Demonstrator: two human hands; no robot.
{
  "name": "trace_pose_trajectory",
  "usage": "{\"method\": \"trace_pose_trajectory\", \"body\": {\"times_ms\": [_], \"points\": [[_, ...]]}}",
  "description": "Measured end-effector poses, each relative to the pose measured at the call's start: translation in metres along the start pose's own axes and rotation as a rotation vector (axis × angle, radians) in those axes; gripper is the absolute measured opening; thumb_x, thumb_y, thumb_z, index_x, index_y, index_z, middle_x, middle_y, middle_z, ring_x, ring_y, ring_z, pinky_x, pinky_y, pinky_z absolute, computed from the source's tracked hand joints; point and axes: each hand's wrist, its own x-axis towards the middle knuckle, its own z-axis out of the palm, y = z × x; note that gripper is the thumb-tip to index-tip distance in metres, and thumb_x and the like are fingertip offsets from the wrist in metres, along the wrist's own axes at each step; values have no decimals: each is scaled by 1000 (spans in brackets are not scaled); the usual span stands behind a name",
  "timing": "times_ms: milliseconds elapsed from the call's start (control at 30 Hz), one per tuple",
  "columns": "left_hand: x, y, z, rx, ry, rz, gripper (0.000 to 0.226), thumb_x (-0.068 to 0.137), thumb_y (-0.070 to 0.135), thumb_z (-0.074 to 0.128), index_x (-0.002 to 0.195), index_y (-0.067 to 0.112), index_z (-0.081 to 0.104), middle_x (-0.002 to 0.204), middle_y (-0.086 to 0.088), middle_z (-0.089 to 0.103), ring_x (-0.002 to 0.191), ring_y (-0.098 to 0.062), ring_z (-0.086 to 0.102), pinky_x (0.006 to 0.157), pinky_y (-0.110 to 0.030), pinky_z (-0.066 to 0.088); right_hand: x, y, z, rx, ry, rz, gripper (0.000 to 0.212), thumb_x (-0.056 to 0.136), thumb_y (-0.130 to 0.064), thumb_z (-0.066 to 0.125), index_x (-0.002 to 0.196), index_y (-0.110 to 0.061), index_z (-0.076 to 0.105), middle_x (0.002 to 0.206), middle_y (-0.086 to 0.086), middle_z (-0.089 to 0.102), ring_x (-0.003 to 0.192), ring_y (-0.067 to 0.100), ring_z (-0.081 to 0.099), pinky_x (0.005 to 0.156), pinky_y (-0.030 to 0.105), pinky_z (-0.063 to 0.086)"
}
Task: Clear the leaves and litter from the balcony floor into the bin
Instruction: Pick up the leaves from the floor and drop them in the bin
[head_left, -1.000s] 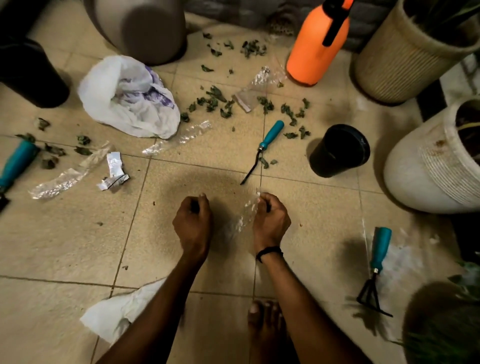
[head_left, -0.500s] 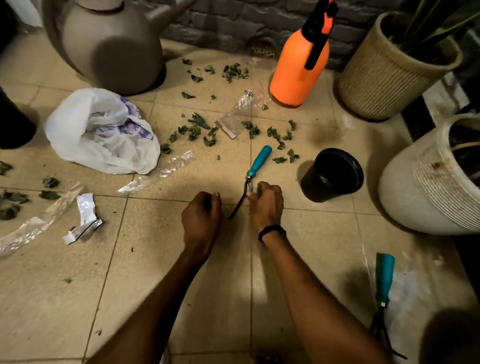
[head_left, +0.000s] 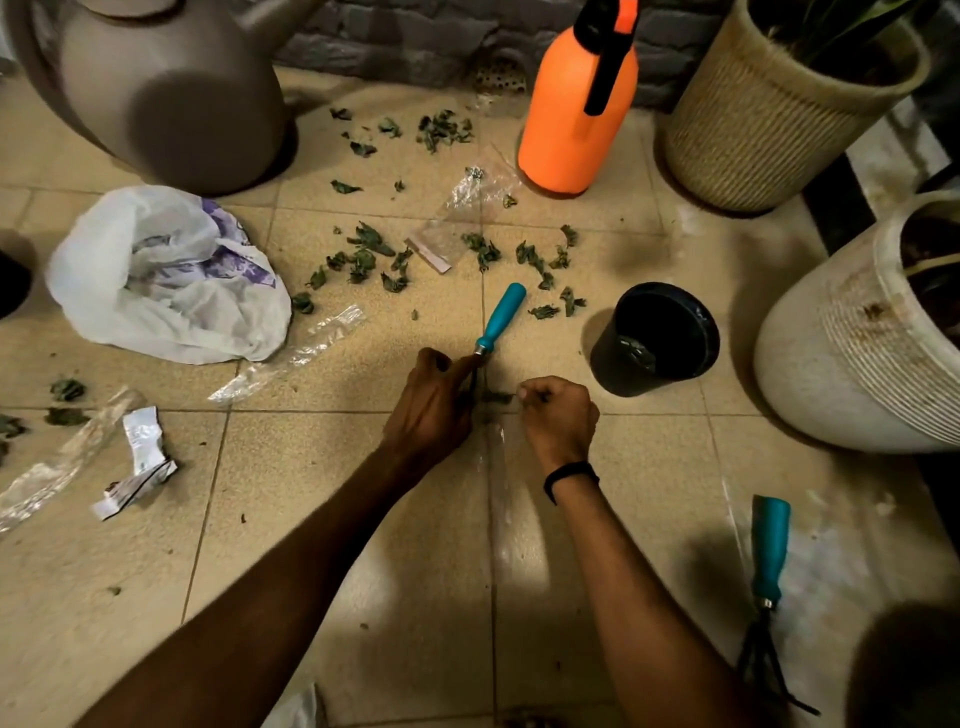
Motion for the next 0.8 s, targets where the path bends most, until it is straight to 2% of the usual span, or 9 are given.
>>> {"method": "trace_pose_trajectory", "body": {"times_ms": [200,333,367,467,533,567,633,700,800], "points": [[10,3,13,177,-48,71,50,95,49,60,139,28,56,123,-11,46,106,-27,47,75,-31,43,9,-1,0,-19,-34,-40,15,89,-8,64,91,-14,77,90,-1,75,89,13,67,80,22,50],[5,6,16,174,-38,80,32,98,37,59,126,24,64,120,-11,47,103,-27,48,77,-35,48,10,1,8,-143,-98,-96,29,91,-3,60,117,-12,71,114,6,71,108,19,64,94,26,49],[4,6,17,149,-30,85,26,99,35,57,120,21,66,119,-11,47,102,-27,47,77,-36,48,10,3,8,-181,-117,-132,33,91,-3,61,121,-13,68,117,7,68,108,19,63,94,23,48],[1,6,16,67,6,98,17,101,25,55,101,12,66,110,-11,51,97,-26,50,73,-33,43,8,6,7,-236,-190,-236,41,91,-1,61,130,-14,61,123,7,58,98,8,56,79,-1,36],[-1,6,14,-20,71,63,10,98,15,57,97,10,64,99,-10,56,91,-24,51,70,-35,44,8,6,5,-267,-224,-310,40,92,-2,59,130,-14,62,125,11,55,104,15,56,83,3,40],[-4,7,12,-85,116,19,7,97,11,58,98,8,63,96,-9,58,88,-22,51,70,-37,46,7,6,6,-296,-227,-353,36,91,-4,60,126,-14,65,124,14,56,109,23,56,90,14,44],[-8,9,5,-245,175,-130,7,97,13,59,99,7,61,93,-6,61,82,-19,54,67,-34,47,5,9,9,-322,-216,-421,24,89,-6,63,111,-12,71,116,13,59,105,26,57,91,30,48],[-12,11,-4,-491,182,-354,10,97,19,60,95,10,59,89,-6,66,78,-20,61,64,-33,50,5,10,13,-318,-189,-444,11,89,-7,63,95,-10,72,103,9,60,95,20,58,84,27,49],[-21,12,-13,-992,206,-663,9,95,8,59,87,10,55,88,-12,70,84,-23,70,68,-36,57,9,9,13,-273,-150,-374,8,89,-8,64,86,-12,71,91,5,68,90,19,61,82,28,50]]}}
